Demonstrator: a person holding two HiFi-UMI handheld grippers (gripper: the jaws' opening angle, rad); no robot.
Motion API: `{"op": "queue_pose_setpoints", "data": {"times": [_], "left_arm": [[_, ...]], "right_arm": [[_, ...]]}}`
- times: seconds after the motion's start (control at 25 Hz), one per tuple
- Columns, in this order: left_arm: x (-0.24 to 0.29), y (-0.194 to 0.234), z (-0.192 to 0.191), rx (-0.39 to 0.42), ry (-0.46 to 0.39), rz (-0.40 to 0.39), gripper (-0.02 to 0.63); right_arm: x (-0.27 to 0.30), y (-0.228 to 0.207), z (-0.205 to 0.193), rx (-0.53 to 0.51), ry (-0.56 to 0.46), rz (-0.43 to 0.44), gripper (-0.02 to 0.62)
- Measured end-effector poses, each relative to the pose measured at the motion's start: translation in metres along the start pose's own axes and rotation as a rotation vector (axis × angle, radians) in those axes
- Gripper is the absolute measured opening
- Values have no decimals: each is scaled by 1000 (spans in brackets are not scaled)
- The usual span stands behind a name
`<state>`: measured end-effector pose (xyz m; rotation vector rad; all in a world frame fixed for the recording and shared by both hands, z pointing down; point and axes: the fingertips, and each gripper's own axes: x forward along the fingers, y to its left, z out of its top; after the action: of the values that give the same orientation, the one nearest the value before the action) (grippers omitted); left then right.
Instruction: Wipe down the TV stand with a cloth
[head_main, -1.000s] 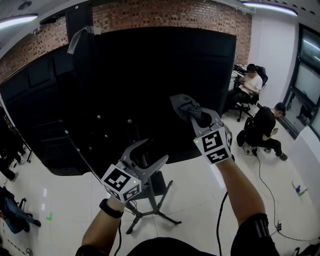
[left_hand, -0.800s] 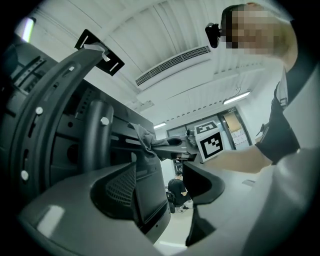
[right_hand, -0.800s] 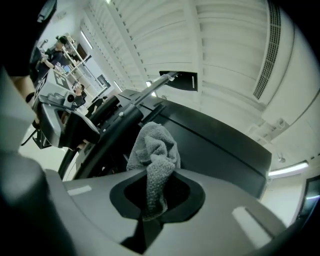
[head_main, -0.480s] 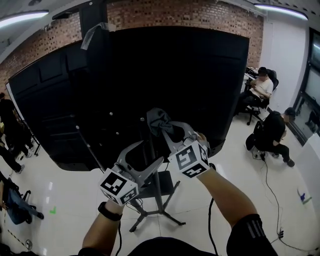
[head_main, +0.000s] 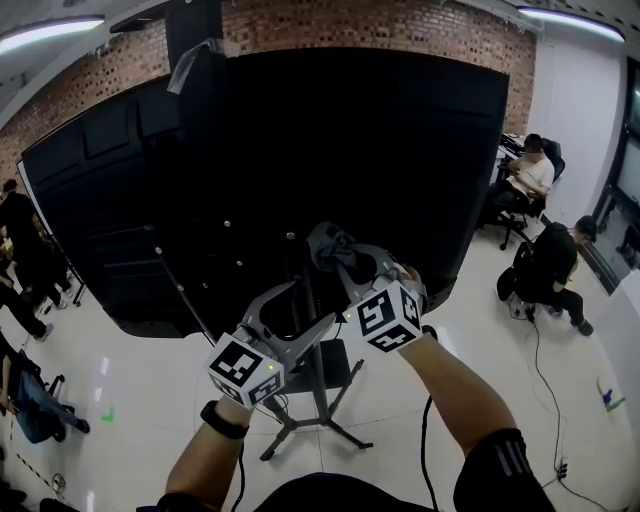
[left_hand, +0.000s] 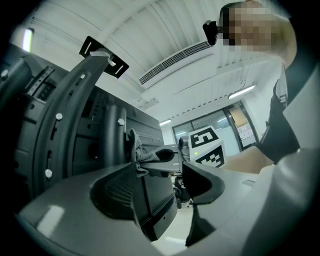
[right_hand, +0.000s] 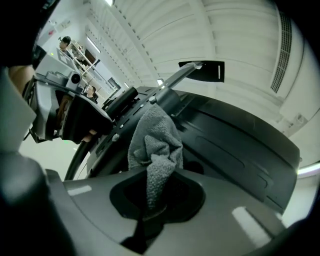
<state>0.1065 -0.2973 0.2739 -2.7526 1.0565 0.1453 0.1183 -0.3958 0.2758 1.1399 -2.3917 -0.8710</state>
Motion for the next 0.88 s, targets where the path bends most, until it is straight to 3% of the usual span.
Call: {"op": "queue_pose_setpoints", "data": {"times": [0.6, 0.88], "left_arm": [[58, -42, -4, -5, 2, -115, 314], [61, -49, 1, 3, 3, -131, 314]], "right_arm": [[-59, -84, -87, 70, 143, -153, 28], [-76, -96, -84, 110, 117, -183, 28]]}}
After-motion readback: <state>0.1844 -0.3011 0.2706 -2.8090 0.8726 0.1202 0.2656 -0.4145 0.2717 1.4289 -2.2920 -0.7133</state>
